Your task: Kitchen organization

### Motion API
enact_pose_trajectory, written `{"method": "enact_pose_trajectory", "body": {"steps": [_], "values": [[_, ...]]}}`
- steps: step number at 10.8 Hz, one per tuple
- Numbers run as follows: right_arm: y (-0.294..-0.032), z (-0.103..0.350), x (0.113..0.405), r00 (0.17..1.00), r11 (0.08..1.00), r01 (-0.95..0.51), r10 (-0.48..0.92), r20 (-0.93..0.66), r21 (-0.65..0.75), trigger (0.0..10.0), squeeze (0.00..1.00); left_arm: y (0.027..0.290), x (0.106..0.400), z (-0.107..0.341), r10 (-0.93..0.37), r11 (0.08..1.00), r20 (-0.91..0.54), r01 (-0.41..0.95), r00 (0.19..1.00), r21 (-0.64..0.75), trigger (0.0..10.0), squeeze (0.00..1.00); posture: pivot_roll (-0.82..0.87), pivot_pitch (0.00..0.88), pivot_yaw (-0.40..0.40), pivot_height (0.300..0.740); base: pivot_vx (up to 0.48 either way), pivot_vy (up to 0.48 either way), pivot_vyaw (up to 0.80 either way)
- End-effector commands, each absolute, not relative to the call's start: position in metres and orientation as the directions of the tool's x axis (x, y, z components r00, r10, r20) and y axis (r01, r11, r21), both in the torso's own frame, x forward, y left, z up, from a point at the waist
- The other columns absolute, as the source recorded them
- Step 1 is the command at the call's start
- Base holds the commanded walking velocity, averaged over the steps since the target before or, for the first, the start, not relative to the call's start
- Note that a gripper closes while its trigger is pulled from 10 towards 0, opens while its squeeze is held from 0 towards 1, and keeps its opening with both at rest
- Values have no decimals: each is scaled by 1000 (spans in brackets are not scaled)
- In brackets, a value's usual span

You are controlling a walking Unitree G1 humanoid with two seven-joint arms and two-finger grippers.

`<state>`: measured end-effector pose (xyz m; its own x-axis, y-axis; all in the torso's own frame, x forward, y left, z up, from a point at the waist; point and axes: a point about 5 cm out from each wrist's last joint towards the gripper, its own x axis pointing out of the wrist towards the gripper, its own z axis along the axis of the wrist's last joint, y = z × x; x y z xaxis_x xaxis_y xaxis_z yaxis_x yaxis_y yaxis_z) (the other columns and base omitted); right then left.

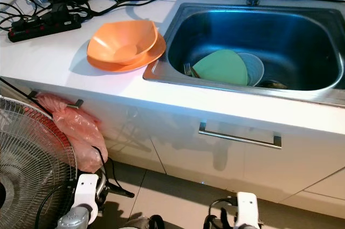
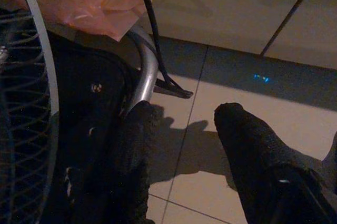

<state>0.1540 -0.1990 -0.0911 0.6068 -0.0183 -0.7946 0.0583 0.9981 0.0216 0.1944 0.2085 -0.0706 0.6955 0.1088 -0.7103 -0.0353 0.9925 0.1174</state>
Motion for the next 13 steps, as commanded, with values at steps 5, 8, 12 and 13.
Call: {"method": "enact_pose_trajectory", "body": {"steps": [5,8,12,13], "values": [[-178,-93,156,599,997,4,56,-799,73,10000,0,219,189,-72,129,988,-721,-29,681,148,10000,0,-43,115,121,740,0,0,0],[-174,-93,157,611,995,19,63,-789,94,10000,0,222,189,-71,136,988,-717,-36,684,153,10000,0,-35,130,130,740,0,0,0],[-172,-93,157,612,995,17,69,-788,99,10000,0,225,188,-70,138,986,-713,-27,687,165,10000,0,-24,159,131,740,0,0,0],[-171,-92,160,622,995,14,71,-780,102,10000,0,225,189,-70,145,984,-704,-29,696,175,10000,0,-18,157,126,740,0,0,0]]}}
